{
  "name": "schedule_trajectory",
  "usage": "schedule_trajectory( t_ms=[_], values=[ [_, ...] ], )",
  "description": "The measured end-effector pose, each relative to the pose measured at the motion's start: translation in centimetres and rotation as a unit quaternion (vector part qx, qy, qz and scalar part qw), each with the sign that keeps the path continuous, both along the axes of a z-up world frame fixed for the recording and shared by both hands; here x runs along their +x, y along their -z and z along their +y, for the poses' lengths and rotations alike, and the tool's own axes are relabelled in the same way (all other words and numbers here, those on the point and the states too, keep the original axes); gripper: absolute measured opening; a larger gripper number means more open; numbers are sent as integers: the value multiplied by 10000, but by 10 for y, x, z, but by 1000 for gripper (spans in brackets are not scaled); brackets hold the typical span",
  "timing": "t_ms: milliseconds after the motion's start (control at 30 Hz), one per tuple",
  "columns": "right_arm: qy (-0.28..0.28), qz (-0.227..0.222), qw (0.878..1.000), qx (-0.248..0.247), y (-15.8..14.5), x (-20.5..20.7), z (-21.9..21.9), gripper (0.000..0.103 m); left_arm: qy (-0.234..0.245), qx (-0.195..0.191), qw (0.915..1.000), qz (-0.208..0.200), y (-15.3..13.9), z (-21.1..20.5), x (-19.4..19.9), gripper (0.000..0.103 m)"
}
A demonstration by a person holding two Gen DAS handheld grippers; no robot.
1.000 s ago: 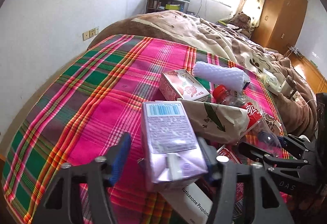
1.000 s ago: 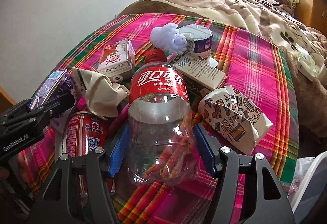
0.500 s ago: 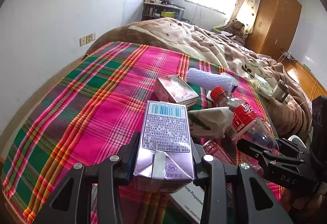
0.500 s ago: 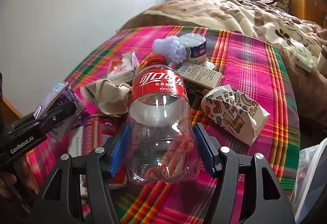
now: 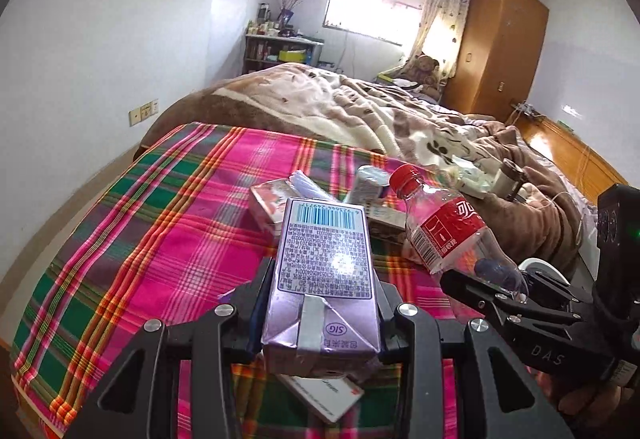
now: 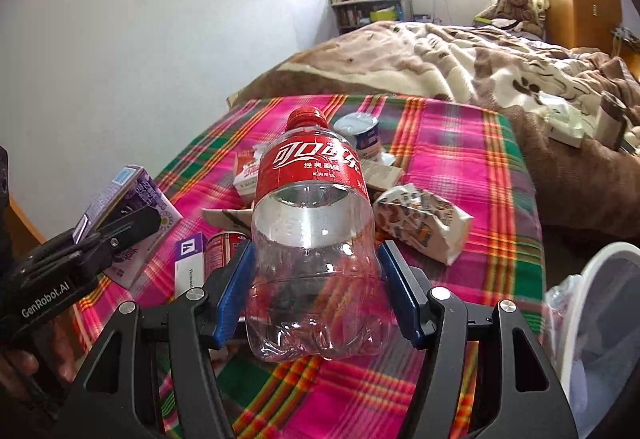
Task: Collect trash
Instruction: 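Carry carton and bottle over the wastebasket and open both tools to drop them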
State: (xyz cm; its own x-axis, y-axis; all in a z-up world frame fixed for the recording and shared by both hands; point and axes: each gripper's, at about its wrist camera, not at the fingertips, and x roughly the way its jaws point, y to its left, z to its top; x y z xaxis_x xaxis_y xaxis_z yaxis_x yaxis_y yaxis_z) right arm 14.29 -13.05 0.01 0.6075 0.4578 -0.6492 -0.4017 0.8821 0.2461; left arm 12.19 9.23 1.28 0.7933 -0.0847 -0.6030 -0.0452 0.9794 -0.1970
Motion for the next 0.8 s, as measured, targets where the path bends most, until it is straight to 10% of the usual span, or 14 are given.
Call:
schedule_trajectory(
  t_ms=[800],
  values=[
    [1656, -508, 9849, -29, -21, -58, -130, 64, 1580, 130, 9859, -533, -33, -148, -21, 41]
  ],
)
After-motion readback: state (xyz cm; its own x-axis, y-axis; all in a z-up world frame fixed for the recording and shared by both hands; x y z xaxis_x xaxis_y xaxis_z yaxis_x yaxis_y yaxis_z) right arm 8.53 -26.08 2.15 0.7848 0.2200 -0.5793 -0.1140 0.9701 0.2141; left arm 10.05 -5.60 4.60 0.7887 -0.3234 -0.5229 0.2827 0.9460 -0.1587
